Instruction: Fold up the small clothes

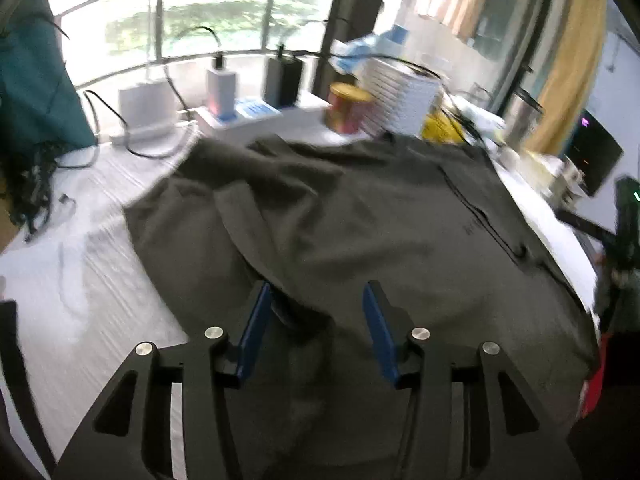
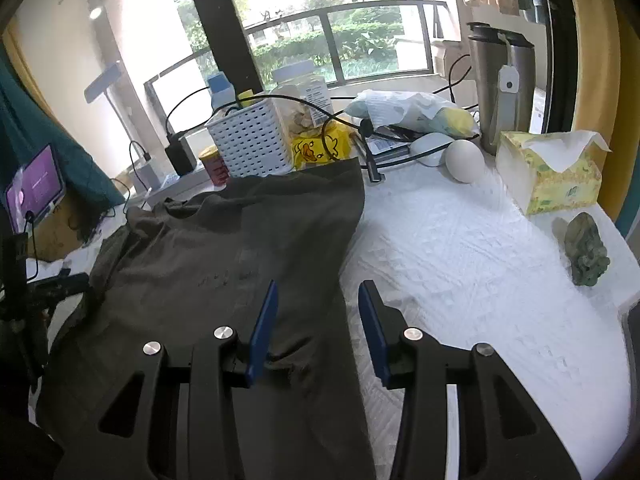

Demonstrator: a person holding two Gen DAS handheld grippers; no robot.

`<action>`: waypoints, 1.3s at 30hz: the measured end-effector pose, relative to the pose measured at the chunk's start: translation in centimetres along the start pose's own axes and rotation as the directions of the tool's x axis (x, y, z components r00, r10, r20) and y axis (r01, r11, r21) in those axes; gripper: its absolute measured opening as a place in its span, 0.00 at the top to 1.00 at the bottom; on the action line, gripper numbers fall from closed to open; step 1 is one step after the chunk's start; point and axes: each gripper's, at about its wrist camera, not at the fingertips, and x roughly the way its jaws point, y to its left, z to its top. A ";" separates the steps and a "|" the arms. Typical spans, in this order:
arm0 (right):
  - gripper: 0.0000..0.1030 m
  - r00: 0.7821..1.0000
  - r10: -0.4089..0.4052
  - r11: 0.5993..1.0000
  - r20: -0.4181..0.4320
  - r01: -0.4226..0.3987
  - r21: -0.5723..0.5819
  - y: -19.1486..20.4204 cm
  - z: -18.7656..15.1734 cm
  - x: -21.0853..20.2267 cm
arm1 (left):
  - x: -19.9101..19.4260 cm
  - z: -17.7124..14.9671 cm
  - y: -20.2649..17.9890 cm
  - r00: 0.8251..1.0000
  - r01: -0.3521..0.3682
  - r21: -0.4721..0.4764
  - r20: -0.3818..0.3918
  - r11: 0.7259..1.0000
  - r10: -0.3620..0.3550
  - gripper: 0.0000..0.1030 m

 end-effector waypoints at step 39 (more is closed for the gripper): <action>0.59 1.000 0.005 1.000 -0.008 -0.005 0.013 0.5 0.9 1.1 | 0.2 -1.4 -0.9 0.991 0.096 0.067 -0.097 0.993 -0.089 0.46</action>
